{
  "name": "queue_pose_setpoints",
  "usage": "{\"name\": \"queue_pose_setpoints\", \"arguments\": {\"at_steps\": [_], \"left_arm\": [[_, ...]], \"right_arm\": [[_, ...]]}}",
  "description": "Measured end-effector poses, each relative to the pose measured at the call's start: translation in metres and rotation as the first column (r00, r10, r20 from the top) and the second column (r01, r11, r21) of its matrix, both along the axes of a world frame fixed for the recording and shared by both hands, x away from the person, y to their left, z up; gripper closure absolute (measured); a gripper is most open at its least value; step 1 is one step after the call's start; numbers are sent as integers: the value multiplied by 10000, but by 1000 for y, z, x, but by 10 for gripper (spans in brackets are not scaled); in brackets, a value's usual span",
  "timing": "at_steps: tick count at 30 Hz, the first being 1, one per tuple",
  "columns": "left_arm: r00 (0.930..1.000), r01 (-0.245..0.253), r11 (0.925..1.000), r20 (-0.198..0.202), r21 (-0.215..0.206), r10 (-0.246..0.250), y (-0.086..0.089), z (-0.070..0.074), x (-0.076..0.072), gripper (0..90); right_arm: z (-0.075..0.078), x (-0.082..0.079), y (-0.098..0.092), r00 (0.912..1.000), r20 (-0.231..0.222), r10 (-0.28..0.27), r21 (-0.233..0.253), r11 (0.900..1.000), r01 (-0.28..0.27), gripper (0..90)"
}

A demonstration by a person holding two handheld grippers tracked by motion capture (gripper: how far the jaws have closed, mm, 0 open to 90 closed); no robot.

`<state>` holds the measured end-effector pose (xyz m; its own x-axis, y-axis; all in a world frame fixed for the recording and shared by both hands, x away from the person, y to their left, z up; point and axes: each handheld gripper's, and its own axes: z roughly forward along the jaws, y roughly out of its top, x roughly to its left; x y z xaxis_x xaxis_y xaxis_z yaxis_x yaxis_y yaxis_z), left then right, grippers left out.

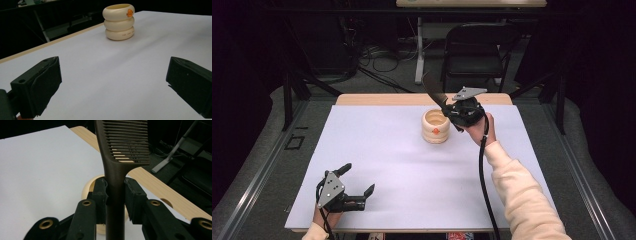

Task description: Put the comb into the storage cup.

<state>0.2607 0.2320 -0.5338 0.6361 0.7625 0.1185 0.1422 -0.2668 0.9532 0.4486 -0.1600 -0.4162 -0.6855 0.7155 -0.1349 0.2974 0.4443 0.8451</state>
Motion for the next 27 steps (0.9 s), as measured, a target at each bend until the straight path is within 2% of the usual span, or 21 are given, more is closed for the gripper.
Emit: {"name": "queue_pose_setpoints", "arguments": {"at_steps": [27], "left_arm": [[10000,16,10000,8,23,-16,0,0,0,0]], "right_arm": [[10,6,12,9996,254,114,-23,9999,-114,721]]}}
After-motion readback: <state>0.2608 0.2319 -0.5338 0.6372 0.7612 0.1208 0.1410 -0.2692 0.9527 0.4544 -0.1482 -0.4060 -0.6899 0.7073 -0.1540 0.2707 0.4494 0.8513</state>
